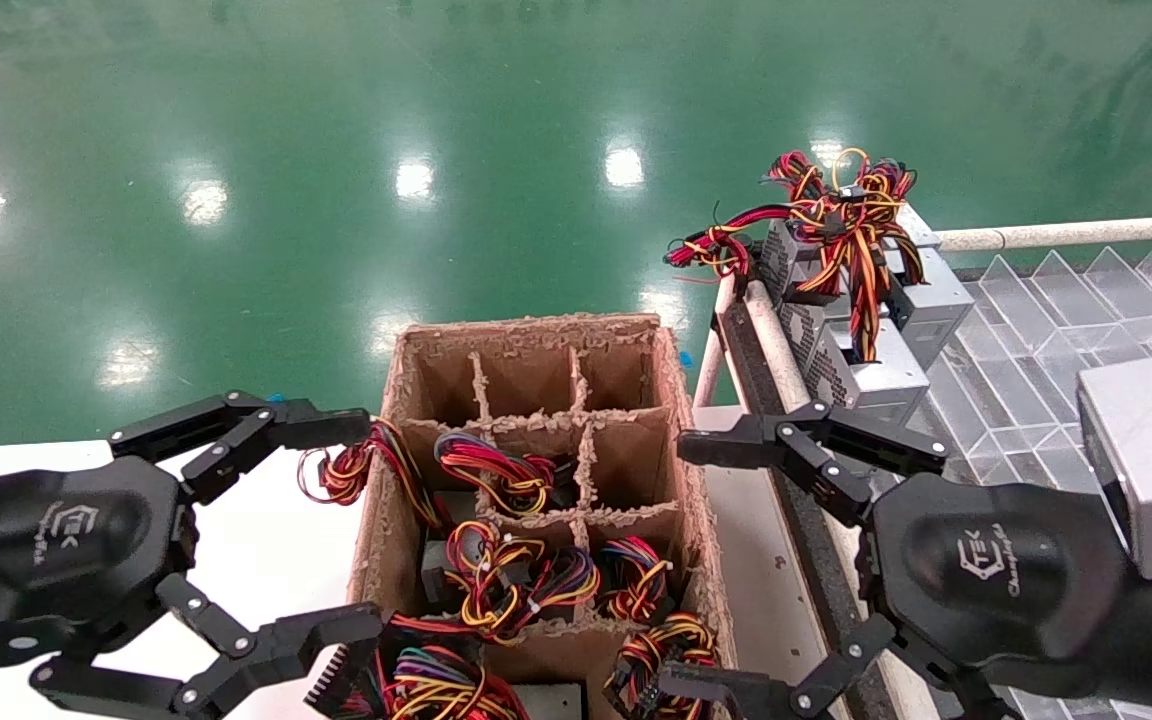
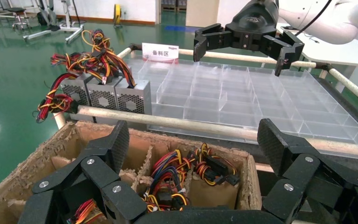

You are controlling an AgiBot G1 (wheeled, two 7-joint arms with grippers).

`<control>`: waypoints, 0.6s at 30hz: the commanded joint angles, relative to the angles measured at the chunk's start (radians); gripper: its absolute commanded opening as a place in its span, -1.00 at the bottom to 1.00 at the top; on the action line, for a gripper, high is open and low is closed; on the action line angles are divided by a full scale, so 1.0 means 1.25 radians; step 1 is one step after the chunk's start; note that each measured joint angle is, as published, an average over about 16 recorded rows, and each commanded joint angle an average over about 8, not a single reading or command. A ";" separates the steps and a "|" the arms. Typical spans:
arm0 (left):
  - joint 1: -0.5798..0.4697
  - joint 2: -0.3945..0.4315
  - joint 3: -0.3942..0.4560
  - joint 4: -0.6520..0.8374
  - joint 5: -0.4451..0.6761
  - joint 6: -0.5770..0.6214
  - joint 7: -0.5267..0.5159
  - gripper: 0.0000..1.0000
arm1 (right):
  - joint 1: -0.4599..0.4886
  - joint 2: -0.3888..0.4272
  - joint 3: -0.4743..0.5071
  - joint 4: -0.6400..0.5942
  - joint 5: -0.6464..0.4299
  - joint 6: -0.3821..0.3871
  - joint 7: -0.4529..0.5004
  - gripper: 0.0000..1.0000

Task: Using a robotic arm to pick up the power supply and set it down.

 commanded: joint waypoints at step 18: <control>0.000 0.000 0.000 0.000 0.000 0.000 0.000 0.00 | 0.000 0.000 0.000 0.000 0.000 0.000 0.000 1.00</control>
